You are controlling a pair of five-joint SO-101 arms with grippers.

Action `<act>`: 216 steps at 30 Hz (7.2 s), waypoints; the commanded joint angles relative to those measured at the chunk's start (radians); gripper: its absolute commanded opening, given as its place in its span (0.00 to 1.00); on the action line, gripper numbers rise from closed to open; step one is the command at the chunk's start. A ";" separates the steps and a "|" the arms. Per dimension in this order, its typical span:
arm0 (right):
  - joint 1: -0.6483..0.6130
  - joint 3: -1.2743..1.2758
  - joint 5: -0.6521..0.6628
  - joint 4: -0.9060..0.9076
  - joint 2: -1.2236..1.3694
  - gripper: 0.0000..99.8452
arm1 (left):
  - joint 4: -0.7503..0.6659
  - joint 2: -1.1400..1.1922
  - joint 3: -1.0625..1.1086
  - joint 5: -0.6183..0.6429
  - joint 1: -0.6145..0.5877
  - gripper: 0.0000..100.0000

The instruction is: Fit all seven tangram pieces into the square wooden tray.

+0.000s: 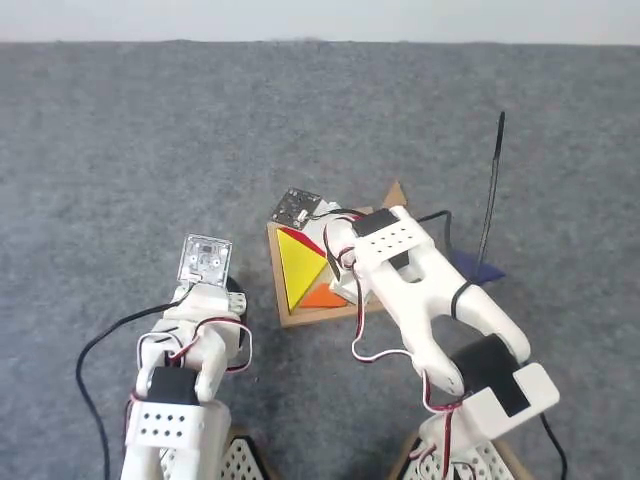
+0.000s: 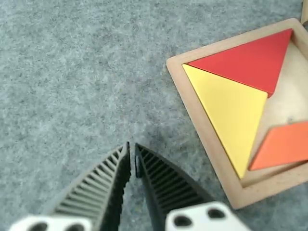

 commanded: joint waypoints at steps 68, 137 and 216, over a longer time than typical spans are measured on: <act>0.384 0.044 -0.176 0.166 -0.397 0.21 | 0.005 -0.014 -0.008 0.006 -0.005 0.02; 0.271 -1.125 -0.824 0.262 0.739 0.26 | 0.005 -0.014 -0.008 0.006 -0.003 0.02; -0.045 -0.873 -0.008 0.455 0.464 0.09 | 0.005 -0.014 -0.008 0.006 -0.003 0.02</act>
